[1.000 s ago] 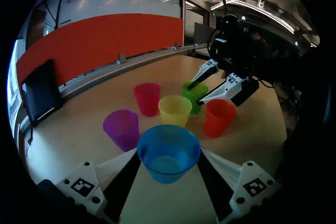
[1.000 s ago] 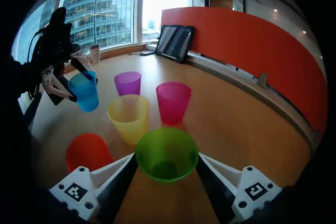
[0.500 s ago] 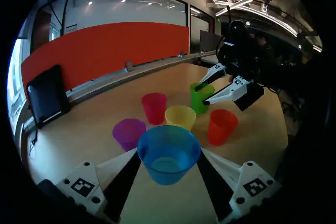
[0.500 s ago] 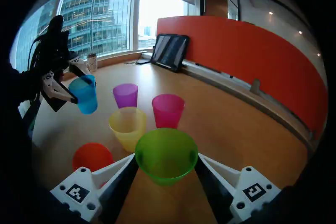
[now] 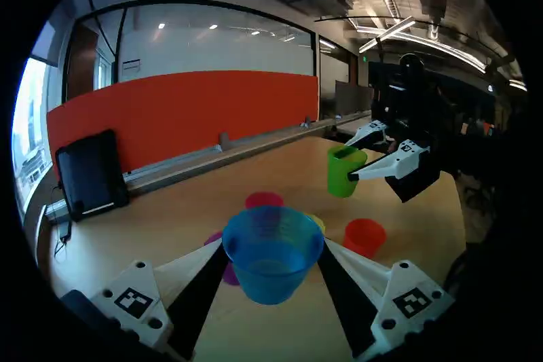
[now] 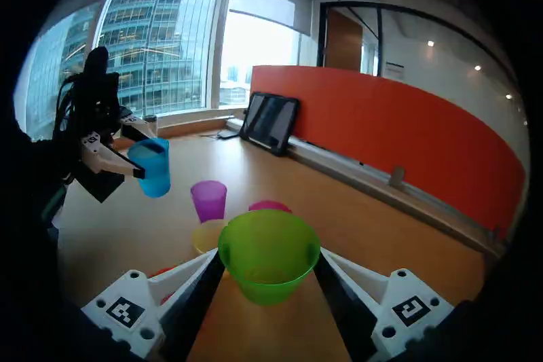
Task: Pour water
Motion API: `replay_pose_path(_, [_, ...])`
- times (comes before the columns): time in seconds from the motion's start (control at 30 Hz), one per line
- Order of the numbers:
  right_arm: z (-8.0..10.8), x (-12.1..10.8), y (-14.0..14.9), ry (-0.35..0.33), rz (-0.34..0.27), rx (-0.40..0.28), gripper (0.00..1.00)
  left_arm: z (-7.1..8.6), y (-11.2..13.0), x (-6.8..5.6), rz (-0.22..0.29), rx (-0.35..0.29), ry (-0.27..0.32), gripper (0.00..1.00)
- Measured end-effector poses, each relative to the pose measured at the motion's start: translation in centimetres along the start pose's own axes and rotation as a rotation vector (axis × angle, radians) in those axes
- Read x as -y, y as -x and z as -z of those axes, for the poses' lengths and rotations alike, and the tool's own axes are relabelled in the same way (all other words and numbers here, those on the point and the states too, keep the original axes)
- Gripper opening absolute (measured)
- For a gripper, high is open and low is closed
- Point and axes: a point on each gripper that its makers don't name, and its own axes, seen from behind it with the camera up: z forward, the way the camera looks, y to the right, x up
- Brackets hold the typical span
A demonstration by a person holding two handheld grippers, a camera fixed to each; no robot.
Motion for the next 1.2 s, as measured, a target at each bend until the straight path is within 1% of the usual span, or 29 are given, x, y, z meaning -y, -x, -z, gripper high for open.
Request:
replay_pose_path(0.17, [0.8, 0.2, -2.2, 0.012, 0.001, -0.056, 0.91, 0.4, -2.2, 0.5, 0.011, -0.058, -0.016, 0.87])
replay_pose_path(0.3, [1.4, 0.4, -3.8, 0.021, 0.000, -0.101, 0.91, 0.7, -3.8, 0.6, 0.021, -0.096, -0.018, 0.87])
replay_pose_path(0.6, [2.3, 1.0, -6.4, 0.031, 0.005, -0.179, 0.92, 1.1, -6.0, 0.9, 0.017, -0.144, -0.031, 0.87])
replay_pose_path(0.8, [2.6, 1.5, -7.9, 0.025, 0.006, -0.212, 0.92, 1.2, -7.2, 1.1, 0.031, -0.177, -0.036, 0.87])
replay_pose_path(1.0, [2.7, 1.9, -9.0, 0.018, 0.011, -0.237, 0.92, 1.4, -8.2, 1.0, 0.021, -0.205, -0.039, 0.87])
replay_pose_path(1.2, [2.8, 2.1, -9.7, 0.015, 0.011, -0.252, 0.92, 1.6, -9.3, 0.8, 0.024, -0.230, -0.038, 0.87])
